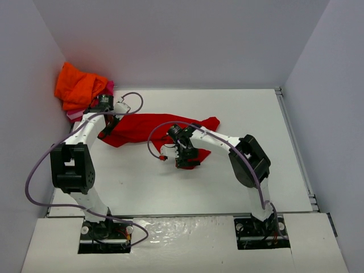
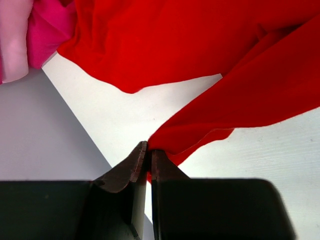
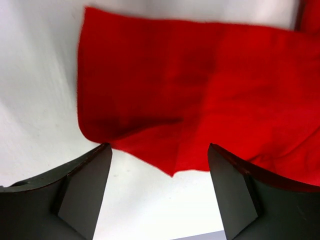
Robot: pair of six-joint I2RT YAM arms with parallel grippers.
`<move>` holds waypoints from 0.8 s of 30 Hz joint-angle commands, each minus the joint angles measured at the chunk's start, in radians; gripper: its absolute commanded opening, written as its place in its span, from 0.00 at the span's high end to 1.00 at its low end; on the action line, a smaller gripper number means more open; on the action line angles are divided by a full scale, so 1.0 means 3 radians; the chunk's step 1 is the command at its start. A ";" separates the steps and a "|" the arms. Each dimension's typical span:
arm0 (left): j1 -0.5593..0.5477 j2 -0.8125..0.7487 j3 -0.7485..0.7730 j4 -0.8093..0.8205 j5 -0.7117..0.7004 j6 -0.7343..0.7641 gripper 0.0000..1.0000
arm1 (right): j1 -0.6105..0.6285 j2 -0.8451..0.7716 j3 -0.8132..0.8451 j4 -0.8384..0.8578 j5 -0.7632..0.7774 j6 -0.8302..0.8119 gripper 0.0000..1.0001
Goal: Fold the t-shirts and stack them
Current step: Flatten out the tshirt
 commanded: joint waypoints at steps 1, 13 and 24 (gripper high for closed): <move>0.0030 -0.0255 -0.0024 0.0173 -0.0001 -0.0017 1.00 | 0.0076 0.0081 0.0127 -0.0236 -0.0014 -0.0013 0.27; 0.0141 -0.0208 -0.0069 0.0236 0.0098 0.0038 1.00 | 0.0050 0.0166 0.0207 -0.0310 0.0044 -0.0040 0.25; 0.0156 -0.0187 -0.0063 0.0215 0.0129 0.0028 1.00 | -0.0105 -0.0109 0.0447 -0.0480 -0.0168 -0.0105 0.25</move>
